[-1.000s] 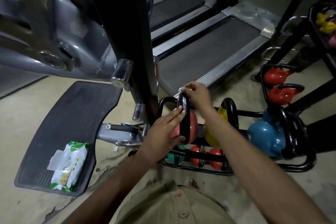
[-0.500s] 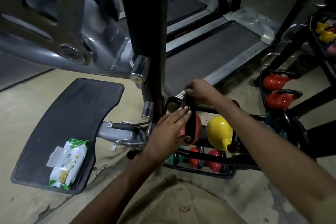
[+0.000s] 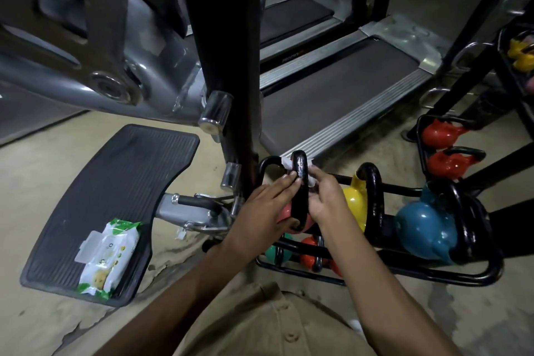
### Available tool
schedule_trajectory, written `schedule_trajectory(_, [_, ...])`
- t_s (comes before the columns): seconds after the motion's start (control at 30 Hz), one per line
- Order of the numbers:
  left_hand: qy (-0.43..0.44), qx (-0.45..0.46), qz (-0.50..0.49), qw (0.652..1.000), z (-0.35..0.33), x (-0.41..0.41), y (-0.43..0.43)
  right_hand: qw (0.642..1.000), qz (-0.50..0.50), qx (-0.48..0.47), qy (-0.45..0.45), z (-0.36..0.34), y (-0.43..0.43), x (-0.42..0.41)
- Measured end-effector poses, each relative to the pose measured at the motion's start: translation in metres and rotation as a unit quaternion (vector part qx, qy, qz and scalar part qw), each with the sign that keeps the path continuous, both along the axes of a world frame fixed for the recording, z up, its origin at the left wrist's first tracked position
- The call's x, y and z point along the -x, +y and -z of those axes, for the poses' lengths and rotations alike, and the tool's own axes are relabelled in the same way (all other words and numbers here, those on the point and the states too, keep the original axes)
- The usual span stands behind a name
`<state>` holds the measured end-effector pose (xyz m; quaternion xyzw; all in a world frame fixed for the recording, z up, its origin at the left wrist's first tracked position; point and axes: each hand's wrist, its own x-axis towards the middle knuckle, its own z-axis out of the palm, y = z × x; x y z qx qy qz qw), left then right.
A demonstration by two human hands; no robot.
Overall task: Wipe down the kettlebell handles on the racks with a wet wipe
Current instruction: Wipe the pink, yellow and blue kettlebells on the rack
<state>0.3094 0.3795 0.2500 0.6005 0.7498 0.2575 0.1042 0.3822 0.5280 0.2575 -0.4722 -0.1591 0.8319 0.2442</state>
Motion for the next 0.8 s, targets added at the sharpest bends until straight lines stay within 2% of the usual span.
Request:
schedule_trajectory(0.07, [-0.001, -0.002, -0.005, 1.0, 0.001, -0.002, 0.0, 0.986, 0.056, -0.133, -0.079, 0.003, -0.005, 0.002])
schedule_trajectory(0.1, [-0.003, -0.004, -0.009, 1.0, 0.001, -0.004, -0.001, 0.957, 0.048, -0.246, -0.145, 0.003, -0.007, 0.003])
schedule_trajectory(0.17, [0.005, -0.025, -0.009, 1.0, 0.003, -0.009, -0.006, 0.836, -0.025, -0.473, -0.275, 0.006, -0.009, 0.0])
schedule_trajectory(0.2, [0.011, -0.041, -0.003, 0.999, 0.004, -0.012, -0.01, 0.784, -0.057, -0.54, -0.299, 0.006, -0.01, -0.002])
schedule_trajectory(0.27, [0.021, -0.055, 0.009, 0.998, 0.007, -0.017, -0.018, 0.716, -0.095, -0.615, -0.316, 0.007, -0.001, -0.005])
schedule_trajectory(0.33, [0.023, -0.058, 0.006, 0.998, 0.008, -0.021, -0.021, 0.671, -0.144, -0.651, -0.323, 0.005, 0.018, 0.001])
schedule_trajectory(0.4, [0.026, -0.052, -0.003, 0.998, 0.008, -0.022, -0.019, 0.634, -0.244, -0.66, -0.321, -0.006, 0.041, 0.012])
schedule_trajectory(0.43, [0.027, -0.045, -0.002, 0.999, 0.007, -0.022, -0.017, 0.6, -0.312, -0.662, -0.322, -0.014, 0.052, 0.019])
schedule_trajectory(0.5, [0.038, -0.03, 0.007, 0.999, 0.005, -0.022, -0.016, 0.498, -0.464, -0.66, -0.318, -0.033, 0.071, 0.033])
schedule_trajectory(0.57, [0.046, -0.023, 0.011, 0.999, 0.004, -0.022, -0.018, 0.352, -0.577, -0.673, -0.299, -0.049, 0.075, 0.045])
schedule_trajectory(0.6, [0.047, -0.023, 0.008, 0.999, 0.004, -0.023, -0.019, 0.273, -0.613, -0.683, -0.288, -0.057, 0.071, 0.049])
schedule_trajectory(0.67, [0.048, -0.03, -0.001, 0.998, 0.003, -0.025, -0.02, 0.15, -0.661, -0.683, -0.272, -0.068, 0.058, 0.049])
schedule_trajectory(0.73, [0.048, -0.039, -0.004, 0.998, 0.003, -0.027, -0.02, 0.012, -0.675, -0.695, -0.249, -0.075, 0.043, 0.046])
schedule_trajectory(0.77, [0.047, -0.04, -0.003, 0.998, 0.003, -0.028, -0.021, -0.018, -0.668, -0.704, -0.241, -0.078, 0.044, 0.045])
schedule_trajectory(0.8, [0.045, -0.038, -0.004, 0.998, 0.004, -0.029, -0.022, 0.019, -0.66, -0.707, -0.251, -0.079, 0.05, 0.046])
